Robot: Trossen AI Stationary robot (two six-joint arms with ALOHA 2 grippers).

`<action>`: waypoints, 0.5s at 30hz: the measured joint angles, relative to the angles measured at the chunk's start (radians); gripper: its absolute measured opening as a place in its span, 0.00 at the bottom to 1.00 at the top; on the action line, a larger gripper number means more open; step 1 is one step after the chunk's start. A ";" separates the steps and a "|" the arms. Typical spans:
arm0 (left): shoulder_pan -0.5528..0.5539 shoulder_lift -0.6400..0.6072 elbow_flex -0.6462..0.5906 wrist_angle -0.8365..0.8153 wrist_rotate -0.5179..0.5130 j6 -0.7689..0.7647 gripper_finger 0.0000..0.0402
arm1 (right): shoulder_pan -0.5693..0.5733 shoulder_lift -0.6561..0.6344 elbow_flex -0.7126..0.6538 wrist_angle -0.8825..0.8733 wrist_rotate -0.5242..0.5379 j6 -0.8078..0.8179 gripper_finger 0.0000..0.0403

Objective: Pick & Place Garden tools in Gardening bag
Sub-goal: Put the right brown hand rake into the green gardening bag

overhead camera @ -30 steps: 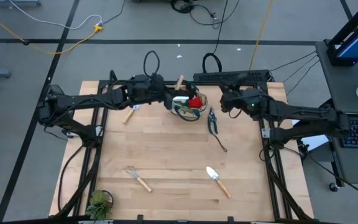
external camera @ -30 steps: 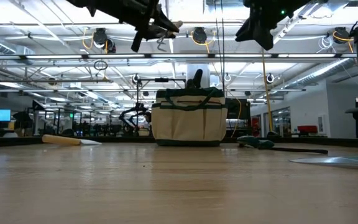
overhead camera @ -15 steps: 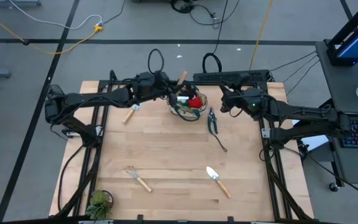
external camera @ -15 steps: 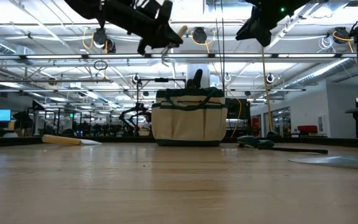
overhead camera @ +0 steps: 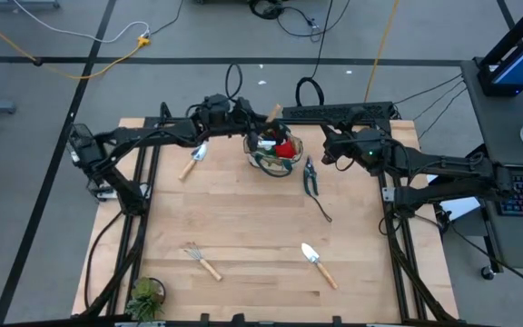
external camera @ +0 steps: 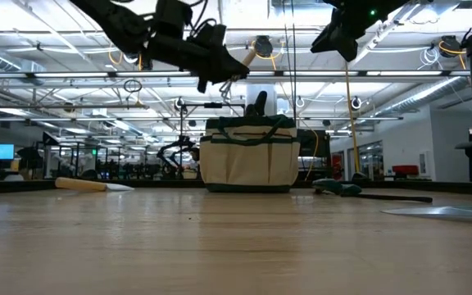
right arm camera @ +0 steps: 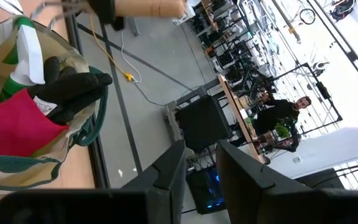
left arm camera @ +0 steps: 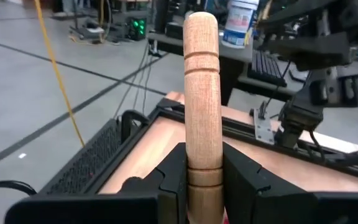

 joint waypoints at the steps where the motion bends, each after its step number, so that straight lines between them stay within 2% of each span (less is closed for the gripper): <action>1: 0.012 0.010 0.000 0.013 0.028 -0.001 0.17 | 0.000 0.000 0.000 0.000 0.000 0.000 0.20; 10: 0.121 0.037 0.000 0.040 0.232 -0.005 0.17 | 0.000 0.000 0.000 0.000 0.001 0.013 0.20; 15: 0.134 0.037 0.000 0.032 0.298 0.070 0.17 | -0.001 0.000 0.000 0.000 0.002 0.041 0.20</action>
